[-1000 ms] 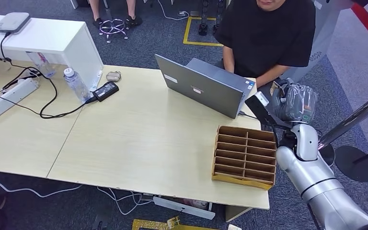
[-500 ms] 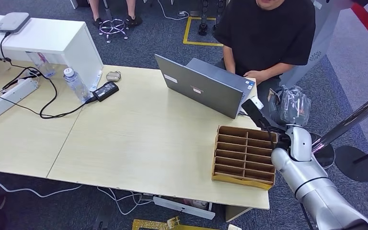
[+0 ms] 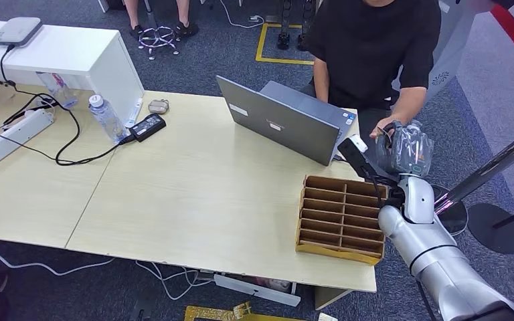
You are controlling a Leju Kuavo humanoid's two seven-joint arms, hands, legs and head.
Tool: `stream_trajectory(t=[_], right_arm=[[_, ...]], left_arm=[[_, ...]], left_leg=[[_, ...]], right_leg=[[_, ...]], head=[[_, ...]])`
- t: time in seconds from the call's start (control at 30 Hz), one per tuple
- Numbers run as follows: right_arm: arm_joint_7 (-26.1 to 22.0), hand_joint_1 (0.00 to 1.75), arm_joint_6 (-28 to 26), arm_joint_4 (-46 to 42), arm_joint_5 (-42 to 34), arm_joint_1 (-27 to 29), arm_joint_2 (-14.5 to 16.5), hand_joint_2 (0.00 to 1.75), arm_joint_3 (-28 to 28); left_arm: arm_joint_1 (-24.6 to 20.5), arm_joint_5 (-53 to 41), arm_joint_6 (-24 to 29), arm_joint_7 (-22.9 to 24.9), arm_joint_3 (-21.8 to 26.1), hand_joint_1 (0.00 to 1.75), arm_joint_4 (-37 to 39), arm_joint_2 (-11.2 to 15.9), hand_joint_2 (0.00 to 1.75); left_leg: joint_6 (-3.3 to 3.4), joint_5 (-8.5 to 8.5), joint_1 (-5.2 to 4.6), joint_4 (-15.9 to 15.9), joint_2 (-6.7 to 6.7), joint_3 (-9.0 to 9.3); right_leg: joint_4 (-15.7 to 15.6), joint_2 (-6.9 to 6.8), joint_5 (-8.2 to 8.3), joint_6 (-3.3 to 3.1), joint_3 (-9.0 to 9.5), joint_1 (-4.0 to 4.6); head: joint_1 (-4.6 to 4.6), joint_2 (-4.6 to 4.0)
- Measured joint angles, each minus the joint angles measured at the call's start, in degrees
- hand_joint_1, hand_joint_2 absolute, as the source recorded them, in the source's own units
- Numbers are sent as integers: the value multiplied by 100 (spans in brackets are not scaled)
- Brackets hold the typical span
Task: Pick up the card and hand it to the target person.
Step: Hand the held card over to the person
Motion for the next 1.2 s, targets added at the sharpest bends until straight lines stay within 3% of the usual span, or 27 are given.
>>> stream_trajectory(t=[0.33,0.37,0.47,0.5,0.53,0.97,1.2], right_arm=[[29,148,13,129,24,-30,27,175,-1],[29,131,13,141,27,-30,27,175,-1],[34,32,15,182,36,-30,27,175,-1],[36,10,16,194,40,-30,27,175,-1],[37,3,16,205,44,-31,27,175,0],[88,0,7,313,105,-55,58,175,-1],[-61,0,-44,31,989,106,74,175,-370]], left_arm=[[0,-2,12,68,-45,0,0,-2,0],[0,-2,14,74,-45,0,0,-2,0],[0,-2,16,89,-46,0,0,-2,0],[0,-2,17,94,-46,0,0,-2,0],[-1,-2,18,99,-46,0,0,-2,0],[-1,-4,51,160,-76,0,0,-20,0],[-2,-2,75,219,-92,0,0,-39,0]], left_leg=[[0,0,0,0,0,0],[0,0,0,0,0,0],[0,0,0,0,0,0],[0,0,0,0,0,0],[0,0,0,0,0,0],[0,1,0,1,0,0],[0,1,0,1,0,1]], right_leg=[[0,0,0,0,0,0],[0,1,0,0,0,0],[0,1,0,0,-1,0],[0,1,0,0,-1,0],[0,1,0,0,-1,0],[0,0,0,0,-1,0],[0,1,0,0,-1,0]], head=[[-1,0],[-1,0],[-1,0],[-1,0],[-2,0],[-1,0],[-1,0]])
